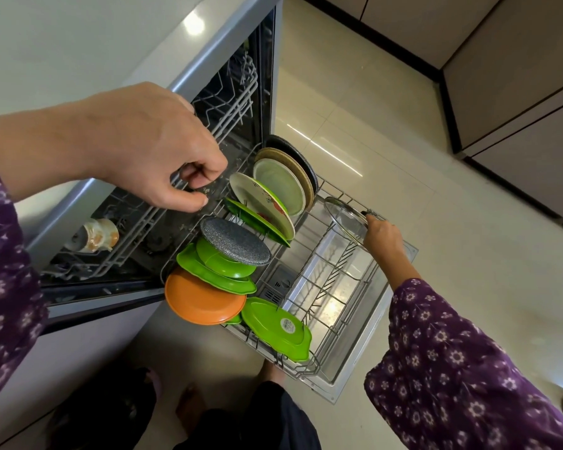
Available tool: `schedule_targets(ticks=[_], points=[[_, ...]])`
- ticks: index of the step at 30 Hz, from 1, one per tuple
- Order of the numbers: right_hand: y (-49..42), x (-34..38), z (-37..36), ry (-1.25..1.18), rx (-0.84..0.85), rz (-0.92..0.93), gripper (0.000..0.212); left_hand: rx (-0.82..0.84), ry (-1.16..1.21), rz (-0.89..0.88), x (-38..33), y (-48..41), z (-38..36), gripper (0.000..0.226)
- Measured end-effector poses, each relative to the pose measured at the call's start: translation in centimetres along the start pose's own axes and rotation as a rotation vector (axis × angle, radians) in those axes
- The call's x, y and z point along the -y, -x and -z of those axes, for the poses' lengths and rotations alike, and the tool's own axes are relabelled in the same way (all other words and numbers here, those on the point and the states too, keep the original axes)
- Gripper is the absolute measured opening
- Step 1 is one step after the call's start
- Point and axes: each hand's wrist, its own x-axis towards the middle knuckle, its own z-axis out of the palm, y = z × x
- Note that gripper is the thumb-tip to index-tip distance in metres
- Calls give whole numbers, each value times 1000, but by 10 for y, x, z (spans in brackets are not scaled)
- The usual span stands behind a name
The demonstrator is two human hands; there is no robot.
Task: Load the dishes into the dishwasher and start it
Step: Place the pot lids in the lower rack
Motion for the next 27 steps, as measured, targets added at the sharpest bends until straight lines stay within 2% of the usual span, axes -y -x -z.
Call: schedule_targets(ticks=[9, 16, 27], points=[[1, -1, 1, -47, -75, -70, 34, 13, 11, 8, -1, 0, 0, 31], [-7, -4, 2, -70, -40, -77, 20, 15, 3, 4, 1, 0, -2, 31], [15, -11, -21, -140, -16, -139, 22, 3, -1, 0, 1, -1, -1, 33]])
